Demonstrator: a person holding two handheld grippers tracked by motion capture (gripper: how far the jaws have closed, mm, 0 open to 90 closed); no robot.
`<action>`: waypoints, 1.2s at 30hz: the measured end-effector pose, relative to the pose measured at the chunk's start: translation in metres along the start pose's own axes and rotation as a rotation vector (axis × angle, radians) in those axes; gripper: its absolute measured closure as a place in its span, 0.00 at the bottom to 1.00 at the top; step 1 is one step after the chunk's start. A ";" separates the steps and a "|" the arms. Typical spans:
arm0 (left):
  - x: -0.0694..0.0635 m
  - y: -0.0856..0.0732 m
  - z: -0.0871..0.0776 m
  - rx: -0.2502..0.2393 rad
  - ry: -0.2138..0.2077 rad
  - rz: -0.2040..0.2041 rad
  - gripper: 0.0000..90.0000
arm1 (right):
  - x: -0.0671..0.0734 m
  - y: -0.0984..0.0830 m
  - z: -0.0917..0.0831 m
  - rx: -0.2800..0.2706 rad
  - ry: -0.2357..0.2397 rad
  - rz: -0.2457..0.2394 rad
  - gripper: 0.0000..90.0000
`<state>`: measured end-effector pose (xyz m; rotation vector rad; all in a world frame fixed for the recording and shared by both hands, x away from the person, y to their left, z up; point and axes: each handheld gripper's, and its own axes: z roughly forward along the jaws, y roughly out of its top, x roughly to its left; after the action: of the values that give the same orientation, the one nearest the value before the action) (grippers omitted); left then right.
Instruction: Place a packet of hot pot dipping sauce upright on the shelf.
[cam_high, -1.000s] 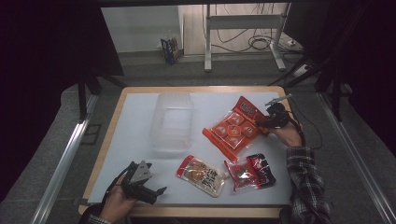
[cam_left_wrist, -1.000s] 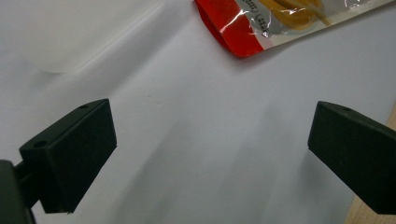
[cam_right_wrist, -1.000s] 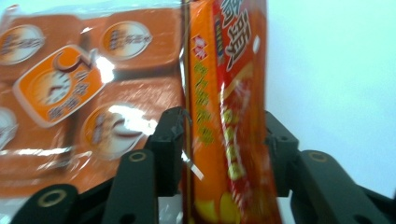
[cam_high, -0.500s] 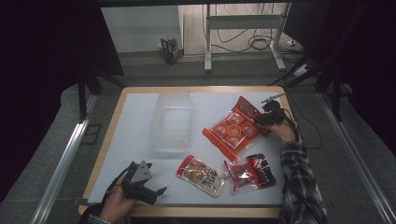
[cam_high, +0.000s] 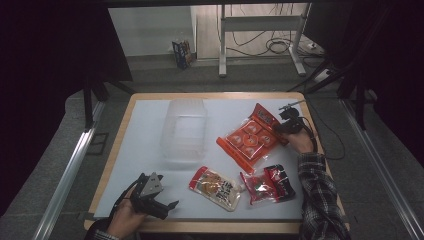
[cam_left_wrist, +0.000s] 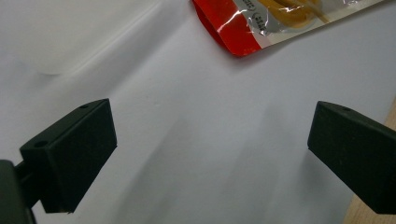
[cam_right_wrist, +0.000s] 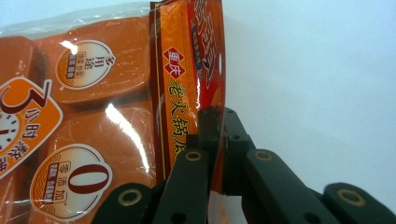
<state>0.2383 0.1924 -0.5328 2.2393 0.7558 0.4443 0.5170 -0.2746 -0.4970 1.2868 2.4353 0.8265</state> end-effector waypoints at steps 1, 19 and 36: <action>0.000 0.000 0.000 -0.001 -0.001 -0.001 0.01 | 0.000 0.001 -0.001 0.002 -0.001 0.000 0.98; -0.001 0.000 0.000 0.001 0.001 0.006 0.01 | 0.009 0.014 -0.031 -0.022 -0.018 0.029 0.98; 0.001 0.001 -0.002 -0.016 0.001 -0.012 0.01 | 0.032 0.039 -0.090 -0.114 0.075 0.016 0.98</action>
<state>0.2380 0.1935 -0.5305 2.2189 0.7627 0.4443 0.4823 -0.2637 -0.4000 1.2564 2.3983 1.0199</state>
